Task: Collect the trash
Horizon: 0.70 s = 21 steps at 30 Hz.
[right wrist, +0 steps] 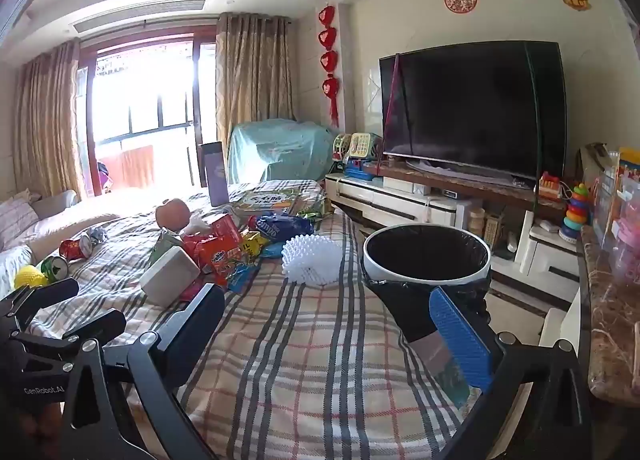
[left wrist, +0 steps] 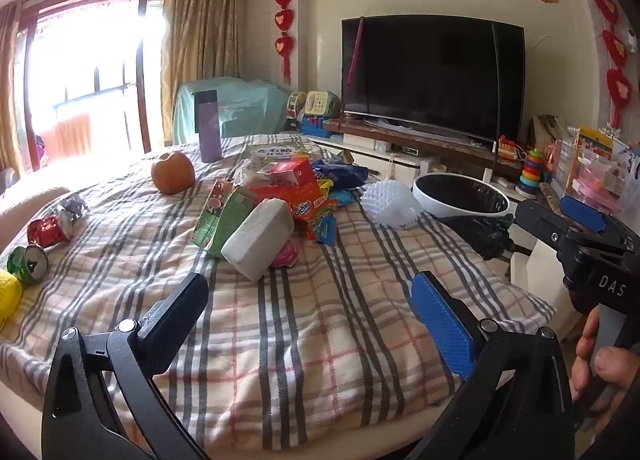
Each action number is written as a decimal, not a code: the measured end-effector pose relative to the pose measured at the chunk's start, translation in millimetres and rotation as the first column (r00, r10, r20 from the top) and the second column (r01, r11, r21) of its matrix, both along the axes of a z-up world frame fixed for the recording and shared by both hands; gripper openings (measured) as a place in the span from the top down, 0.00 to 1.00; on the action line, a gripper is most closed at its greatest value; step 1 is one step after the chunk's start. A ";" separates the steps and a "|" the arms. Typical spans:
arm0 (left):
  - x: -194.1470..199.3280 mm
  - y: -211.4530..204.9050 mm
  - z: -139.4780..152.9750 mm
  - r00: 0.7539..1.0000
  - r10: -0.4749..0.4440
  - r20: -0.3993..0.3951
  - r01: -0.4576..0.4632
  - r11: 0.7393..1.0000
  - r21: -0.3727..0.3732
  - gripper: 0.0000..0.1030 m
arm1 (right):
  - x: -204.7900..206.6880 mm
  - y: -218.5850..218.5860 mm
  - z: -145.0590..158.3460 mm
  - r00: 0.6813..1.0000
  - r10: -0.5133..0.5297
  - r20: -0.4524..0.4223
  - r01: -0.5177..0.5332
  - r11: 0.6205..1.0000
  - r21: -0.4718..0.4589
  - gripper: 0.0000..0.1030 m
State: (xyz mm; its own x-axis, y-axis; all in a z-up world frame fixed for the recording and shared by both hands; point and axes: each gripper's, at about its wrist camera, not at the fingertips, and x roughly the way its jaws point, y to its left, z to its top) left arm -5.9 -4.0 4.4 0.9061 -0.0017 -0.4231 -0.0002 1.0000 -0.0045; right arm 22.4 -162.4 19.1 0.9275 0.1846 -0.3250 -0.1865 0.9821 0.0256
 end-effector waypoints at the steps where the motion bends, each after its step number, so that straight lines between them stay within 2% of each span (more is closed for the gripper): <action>1: -0.3 0.1 0.2 1.000 0.003 -0.001 -0.003 1.000 0.000 0.00 | 0.6 0.1 -0.5 1.000 0.002 -0.004 -0.002 1.000 0.003 0.00; 21: -0.3 9.5 0.2 1.000 0.001 -0.018 -0.001 0.999 -0.033 0.00 | -0.9 1.1 -1.7 1.000 -0.002 -0.009 0.002 1.000 0.001 0.00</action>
